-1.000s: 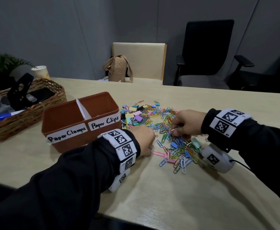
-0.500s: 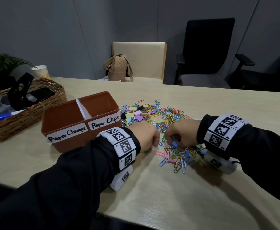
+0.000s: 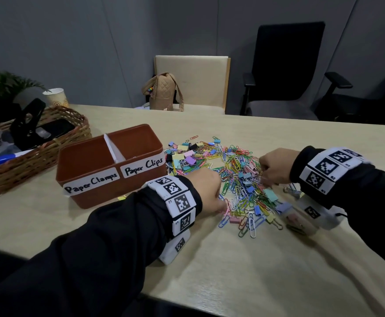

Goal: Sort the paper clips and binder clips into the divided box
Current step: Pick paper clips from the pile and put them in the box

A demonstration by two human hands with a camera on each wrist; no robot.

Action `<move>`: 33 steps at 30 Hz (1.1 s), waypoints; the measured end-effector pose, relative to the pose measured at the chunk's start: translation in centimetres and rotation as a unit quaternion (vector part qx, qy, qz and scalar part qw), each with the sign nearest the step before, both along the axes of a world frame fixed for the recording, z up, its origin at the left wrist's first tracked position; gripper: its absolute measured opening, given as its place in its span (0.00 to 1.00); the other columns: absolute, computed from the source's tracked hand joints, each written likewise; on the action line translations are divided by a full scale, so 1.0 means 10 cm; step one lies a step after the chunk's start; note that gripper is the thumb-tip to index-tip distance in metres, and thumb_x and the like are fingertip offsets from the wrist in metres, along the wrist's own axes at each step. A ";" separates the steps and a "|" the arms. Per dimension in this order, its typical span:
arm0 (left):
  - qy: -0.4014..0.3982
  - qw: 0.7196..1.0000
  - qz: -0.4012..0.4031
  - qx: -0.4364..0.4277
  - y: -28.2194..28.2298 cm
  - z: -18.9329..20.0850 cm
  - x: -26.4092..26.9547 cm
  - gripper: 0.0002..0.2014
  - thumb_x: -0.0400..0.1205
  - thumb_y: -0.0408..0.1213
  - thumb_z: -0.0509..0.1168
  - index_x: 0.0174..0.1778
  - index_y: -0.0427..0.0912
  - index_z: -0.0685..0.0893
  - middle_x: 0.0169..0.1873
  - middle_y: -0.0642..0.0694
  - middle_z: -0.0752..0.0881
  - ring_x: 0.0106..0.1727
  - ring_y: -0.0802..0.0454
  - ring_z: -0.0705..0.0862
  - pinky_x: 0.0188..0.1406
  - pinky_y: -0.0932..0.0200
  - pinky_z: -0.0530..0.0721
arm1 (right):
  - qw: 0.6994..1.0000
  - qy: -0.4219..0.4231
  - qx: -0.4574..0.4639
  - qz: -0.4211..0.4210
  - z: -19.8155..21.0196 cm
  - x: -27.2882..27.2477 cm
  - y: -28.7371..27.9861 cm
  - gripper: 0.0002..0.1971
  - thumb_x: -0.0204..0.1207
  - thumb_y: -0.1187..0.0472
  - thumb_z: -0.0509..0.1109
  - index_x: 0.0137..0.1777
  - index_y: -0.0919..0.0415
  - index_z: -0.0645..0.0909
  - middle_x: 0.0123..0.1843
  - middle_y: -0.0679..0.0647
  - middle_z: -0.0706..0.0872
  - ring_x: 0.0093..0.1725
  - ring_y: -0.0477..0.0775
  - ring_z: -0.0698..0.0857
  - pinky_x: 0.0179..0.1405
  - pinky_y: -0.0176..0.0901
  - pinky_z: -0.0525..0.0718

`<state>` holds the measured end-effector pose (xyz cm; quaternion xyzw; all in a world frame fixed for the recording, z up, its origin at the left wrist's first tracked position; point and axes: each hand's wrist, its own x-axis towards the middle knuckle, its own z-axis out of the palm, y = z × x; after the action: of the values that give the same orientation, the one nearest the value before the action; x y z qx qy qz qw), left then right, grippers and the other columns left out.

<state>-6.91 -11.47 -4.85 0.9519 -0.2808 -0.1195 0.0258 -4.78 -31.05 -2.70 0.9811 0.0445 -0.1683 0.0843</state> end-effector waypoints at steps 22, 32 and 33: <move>0.020 0.998 -0.052 0.023 0.09 0.03 0.04 0.09 0.74 0.41 0.74 0.48 0.45 0.92 0.43 0.50 0.90 0.43 0.52 0.86 0.42 0.62 0.81 | 0.952 0.037 0.007 0.305 -0.04 -0.10 0.52 0.24 0.71 0.60 0.75 0.68 0.48 0.80 0.63 0.48 0.84 0.62 0.52 0.81 0.59 0.43 0.80; 0.001 0.999 -0.032 0.022 0.23 0.08 0.05 0.08 0.74 0.44 0.73 0.42 0.44 0.90 0.38 0.48 0.88 0.39 0.50 0.83 0.36 0.61 0.78 | 0.959 0.000 0.058 0.279 -0.10 -0.08 0.62 0.10 0.74 0.66 0.65 0.48 0.56 0.87 0.44 0.49 0.89 0.44 0.52 0.83 0.38 0.38 0.74; 0.001 1.000 -0.026 0.007 0.28 0.10 0.06 0.07 0.74 0.44 0.73 0.41 0.44 0.90 0.36 0.50 0.88 0.37 0.52 0.82 0.36 0.62 0.78 | 0.960 -0.003 0.086 0.266 -0.08 -0.07 0.63 0.09 0.75 0.65 0.65 0.46 0.56 0.87 0.41 0.47 0.88 0.42 0.49 0.82 0.35 0.34 0.73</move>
<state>-6.34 -8.71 -3.88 0.9443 -0.3047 -0.1230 0.0163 -5.48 -24.79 -3.49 0.9380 0.3176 -0.1326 0.0415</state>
